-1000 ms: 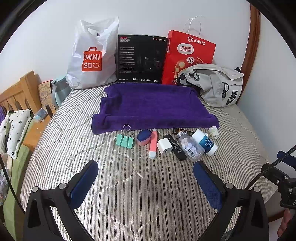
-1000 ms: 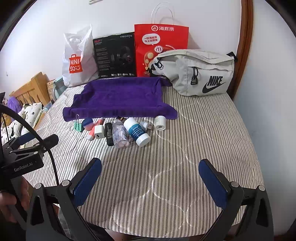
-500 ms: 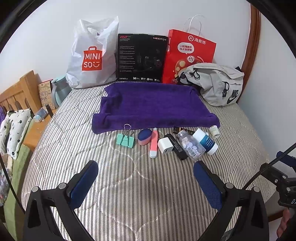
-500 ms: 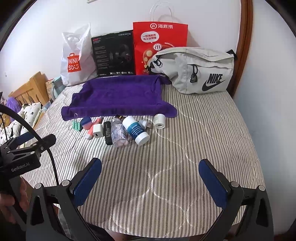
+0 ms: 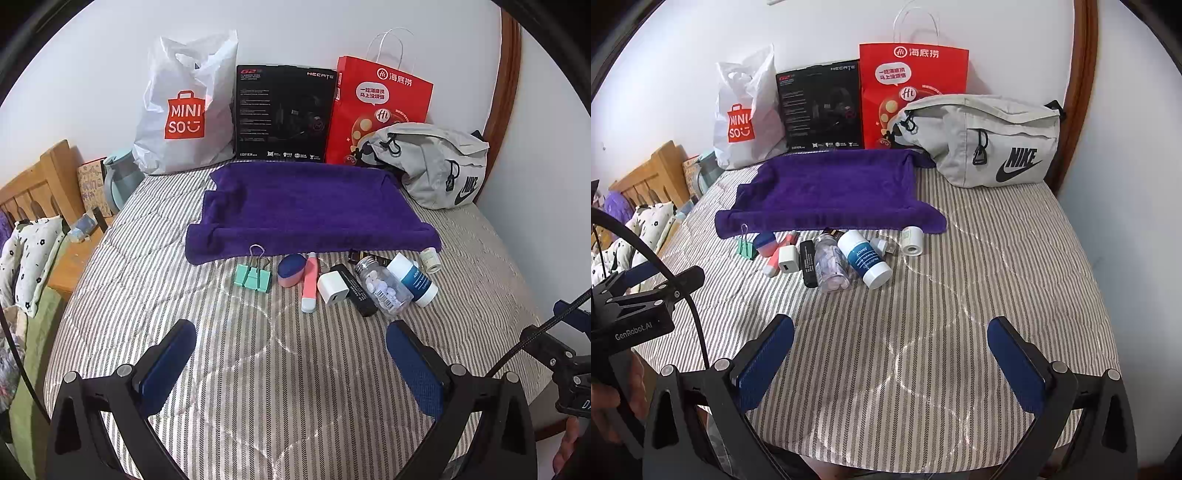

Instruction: Organize rigid objects

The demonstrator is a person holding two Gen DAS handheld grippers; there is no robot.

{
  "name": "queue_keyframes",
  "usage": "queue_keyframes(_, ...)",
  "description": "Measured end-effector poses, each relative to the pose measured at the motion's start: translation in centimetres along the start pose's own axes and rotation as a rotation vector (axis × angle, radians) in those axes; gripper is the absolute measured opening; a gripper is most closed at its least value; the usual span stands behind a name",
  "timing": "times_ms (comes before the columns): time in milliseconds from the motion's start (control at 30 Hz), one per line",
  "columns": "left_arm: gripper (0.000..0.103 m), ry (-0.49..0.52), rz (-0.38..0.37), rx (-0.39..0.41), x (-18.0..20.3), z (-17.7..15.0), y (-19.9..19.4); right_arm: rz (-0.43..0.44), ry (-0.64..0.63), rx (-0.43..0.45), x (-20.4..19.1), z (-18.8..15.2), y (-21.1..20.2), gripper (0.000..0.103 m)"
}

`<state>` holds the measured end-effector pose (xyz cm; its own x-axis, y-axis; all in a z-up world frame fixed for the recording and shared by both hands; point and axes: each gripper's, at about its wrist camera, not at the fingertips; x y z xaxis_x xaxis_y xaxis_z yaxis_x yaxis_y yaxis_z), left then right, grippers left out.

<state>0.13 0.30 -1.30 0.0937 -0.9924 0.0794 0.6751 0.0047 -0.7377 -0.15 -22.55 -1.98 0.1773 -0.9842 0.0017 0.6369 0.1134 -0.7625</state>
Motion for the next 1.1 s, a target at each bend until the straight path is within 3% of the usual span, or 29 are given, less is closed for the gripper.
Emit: queue_keyframes(1100, 0.103, -0.002, 0.002, -0.003, -0.18, 0.39, -0.5, 0.006, -0.009, 0.0, -0.27, -0.25, 0.01, 0.103)
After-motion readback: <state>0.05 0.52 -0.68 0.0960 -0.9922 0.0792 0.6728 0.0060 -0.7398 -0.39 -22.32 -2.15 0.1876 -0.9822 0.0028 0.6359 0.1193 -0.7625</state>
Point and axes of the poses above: each gripper's, at about its wrist camera, not at the fingertips, and y roughly the way its jaws point, x to its right, z to its top, and after that the axes turned 2 degrees about -y, right-handed
